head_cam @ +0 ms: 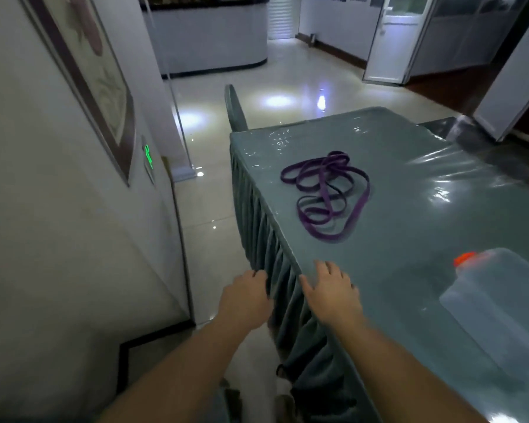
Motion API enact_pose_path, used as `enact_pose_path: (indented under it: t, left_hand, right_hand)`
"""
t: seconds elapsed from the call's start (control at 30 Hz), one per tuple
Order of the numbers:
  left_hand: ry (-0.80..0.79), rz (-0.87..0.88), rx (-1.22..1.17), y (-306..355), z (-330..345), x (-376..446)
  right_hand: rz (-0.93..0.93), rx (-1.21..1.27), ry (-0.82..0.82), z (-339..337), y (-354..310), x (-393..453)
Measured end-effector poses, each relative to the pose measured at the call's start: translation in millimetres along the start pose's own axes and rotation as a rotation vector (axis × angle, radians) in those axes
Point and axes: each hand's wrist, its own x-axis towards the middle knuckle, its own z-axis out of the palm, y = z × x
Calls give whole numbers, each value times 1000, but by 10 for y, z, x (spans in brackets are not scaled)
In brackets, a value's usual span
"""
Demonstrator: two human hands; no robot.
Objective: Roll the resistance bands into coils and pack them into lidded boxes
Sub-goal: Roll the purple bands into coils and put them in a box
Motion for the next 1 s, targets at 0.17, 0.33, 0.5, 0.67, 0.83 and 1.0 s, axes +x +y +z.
enact_pose_path:
  t: [0.17,0.33,0.5,0.67,0.83,1.0]
  left_hand:
    - [-8,-57,19,-259,-303,772]
    - [14,-75,50,-230,-608,1465]
    - [-6,-85,38,-215,-712,1988]
    - [-58,-55,42,-233,-716,2463]
    - [-144,7,81,-218,-672,3042]
    - [-222,177,81,-288,-580,3728]
  right_hand:
    - [18,-9,-63,99,-80,734]
    - [48,3,-102,56,-6,1484]
    - [69,6,-141,112,-39,2019]
    - [112,-9,-161,254,2,2316]
    - [212,6,-158,206,112,2679]
    - [314,-42,-105,197,87,3091]
